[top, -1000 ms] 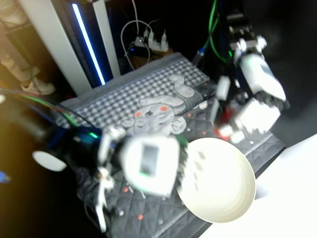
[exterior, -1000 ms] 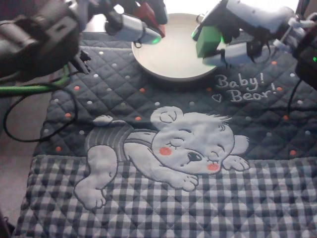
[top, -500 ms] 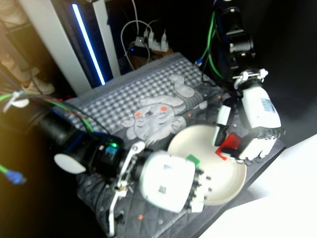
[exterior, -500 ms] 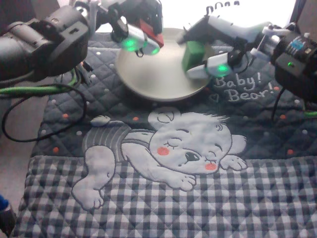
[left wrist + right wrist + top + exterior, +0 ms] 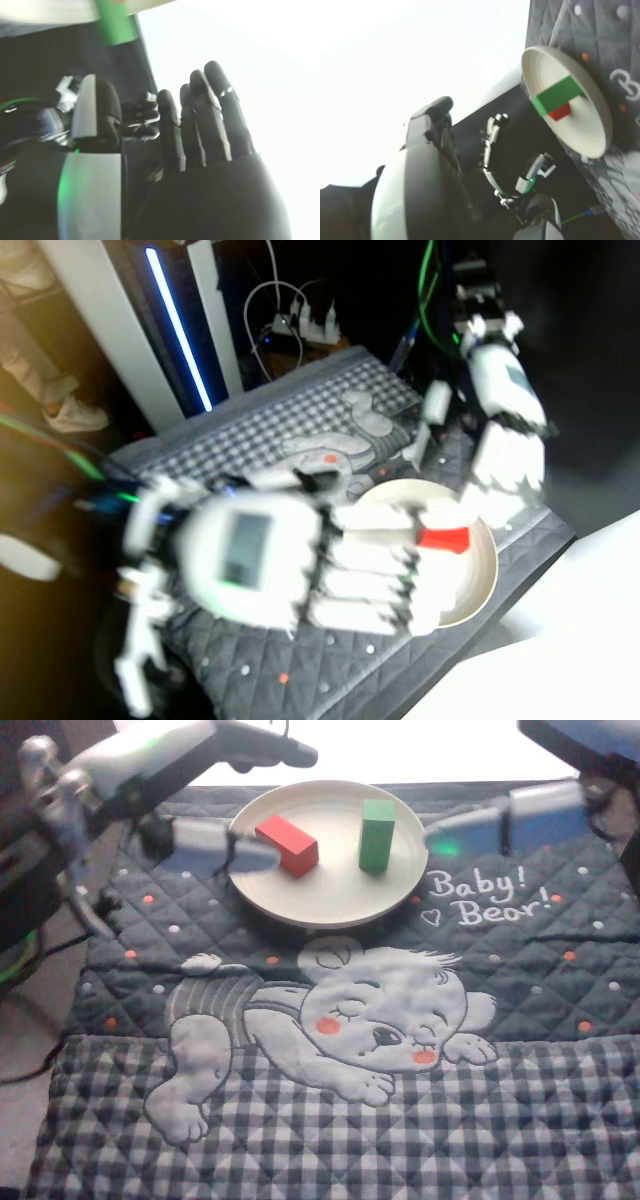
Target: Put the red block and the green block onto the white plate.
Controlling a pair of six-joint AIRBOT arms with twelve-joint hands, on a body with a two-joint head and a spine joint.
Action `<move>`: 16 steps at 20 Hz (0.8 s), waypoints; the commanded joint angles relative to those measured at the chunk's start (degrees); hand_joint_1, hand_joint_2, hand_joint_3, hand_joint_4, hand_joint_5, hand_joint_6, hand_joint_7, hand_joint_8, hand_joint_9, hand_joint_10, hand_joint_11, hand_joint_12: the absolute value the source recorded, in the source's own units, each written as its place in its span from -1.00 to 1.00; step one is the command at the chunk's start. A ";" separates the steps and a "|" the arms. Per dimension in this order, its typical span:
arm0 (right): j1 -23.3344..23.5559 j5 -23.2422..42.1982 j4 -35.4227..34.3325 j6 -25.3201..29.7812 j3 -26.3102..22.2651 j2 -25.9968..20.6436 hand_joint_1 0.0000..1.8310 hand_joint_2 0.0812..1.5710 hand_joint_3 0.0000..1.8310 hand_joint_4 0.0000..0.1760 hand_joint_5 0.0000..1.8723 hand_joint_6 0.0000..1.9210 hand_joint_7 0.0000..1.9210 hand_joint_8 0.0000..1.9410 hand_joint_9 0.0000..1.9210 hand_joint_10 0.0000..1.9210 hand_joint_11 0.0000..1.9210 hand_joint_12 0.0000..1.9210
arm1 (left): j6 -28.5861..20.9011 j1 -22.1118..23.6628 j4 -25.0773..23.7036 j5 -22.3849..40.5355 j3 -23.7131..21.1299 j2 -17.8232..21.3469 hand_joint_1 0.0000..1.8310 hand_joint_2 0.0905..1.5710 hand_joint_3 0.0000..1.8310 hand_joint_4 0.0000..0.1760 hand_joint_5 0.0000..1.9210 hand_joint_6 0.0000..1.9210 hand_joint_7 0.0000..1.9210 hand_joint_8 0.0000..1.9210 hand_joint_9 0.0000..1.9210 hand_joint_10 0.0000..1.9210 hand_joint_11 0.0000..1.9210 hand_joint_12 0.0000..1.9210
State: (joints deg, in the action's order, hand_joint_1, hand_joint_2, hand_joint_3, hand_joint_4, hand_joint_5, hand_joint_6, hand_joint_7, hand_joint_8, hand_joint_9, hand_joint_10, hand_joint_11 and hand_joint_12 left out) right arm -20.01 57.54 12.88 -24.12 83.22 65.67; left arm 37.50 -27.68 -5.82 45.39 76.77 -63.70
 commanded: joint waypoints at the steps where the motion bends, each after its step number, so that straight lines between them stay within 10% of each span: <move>1: -1.54 9.31 -2.67 0.05 -0.82 -2.37 -0.34 -0.01 -1.00 -0.10 -0.90 -0.98 -0.83 -0.98 -0.83 -1.00 -1.00 -0.37 | -0.12 -0.67 2.13 11.07 -0.95 1.99 0.22 0.25 -1.00 -1.00 -0.44 -1.00 -0.47 -1.00 -0.50 -1.00 -0.94 0.29; 4: -11.43 18.49 -7.47 0.05 -6.95 -8.58 -0.31 0.08 -0.99 0.39 -0.99 -1.00 -0.95 -0.97 -0.97 -0.97 -1.00 -0.86 | -0.02 -7.41 3.49 21.07 -8.67 8.88 0.12 0.19 -1.00 -0.71 -0.58 -1.00 -0.60 -1.00 -0.58 -1.00 -0.95 0.10; 5: -16.15 23.01 -9.64 0.05 -9.65 -10.61 -0.28 0.07 -1.00 0.23 -1.00 -1.00 -0.96 -0.98 -0.99 -0.98 -1.00 -0.97 | 0.73 -11.15 5.03 25.94 -12.06 11.79 0.12 0.16 -1.00 -0.80 -0.63 -1.00 -0.62 -1.00 -0.59 -1.00 -0.96 0.07; 9: -29.02 34.51 -16.91 0.05 -14.77 -11.91 -0.28 -0.04 -1.00 0.79 -0.94 -1.00 -0.84 -0.99 -0.90 -0.98 -1.00 -1.00 | 4.00 -23.89 10.29 38.95 -20.47 17.74 0.05 0.17 -1.00 -0.58 -0.81 -1.00 -0.74 -1.00 -0.69 -1.00 -1.00 -0.13; 11: -35.73 38.55 -21.06 0.05 -17.35 -11.76 -0.32 0.00 -0.99 0.93 -0.96 -1.00 -0.82 -0.99 -0.90 -0.99 -1.00 -1.00 | 4.22 -30.27 13.50 44.54 -22.89 18.04 -0.03 0.23 -0.99 -0.84 -0.86 -1.00 -0.84 -1.00 -0.79 -1.00 -1.00 -0.11; 15: -44.64 43.43 -27.75 0.15 -20.14 -10.61 -0.41 0.16 -0.98 0.04 -0.96 -1.00 -0.83 -0.99 -0.90 -0.98 -1.00 -1.00 | 4.16 -34.36 18.18 48.24 -23.65 15.90 -0.41 0.47 -0.99 -0.93 -0.94 -1.00 -0.95 -1.00 -0.86 -1.00 -1.00 -0.36; 16: -44.83 43.43 -28.10 0.25 -19.95 -10.13 -0.47 0.23 -0.99 0.15 -0.97 -1.00 -0.87 -1.00 -0.91 -0.99 -1.00 -1.00 | 4.10 -35.07 18.80 49.17 -23.75 15.64 -0.53 0.50 -0.99 -0.86 -0.98 -1.00 -0.97 -1.00 -0.90 -1.00 -1.00 -0.38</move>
State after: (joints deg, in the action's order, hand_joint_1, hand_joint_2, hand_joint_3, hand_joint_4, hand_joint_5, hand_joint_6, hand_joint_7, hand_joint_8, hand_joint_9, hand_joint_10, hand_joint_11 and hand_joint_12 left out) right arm -64.95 93.14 -15.20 -24.23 63.18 55.86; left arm 41.63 -63.51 13.67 86.78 53.06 -48.03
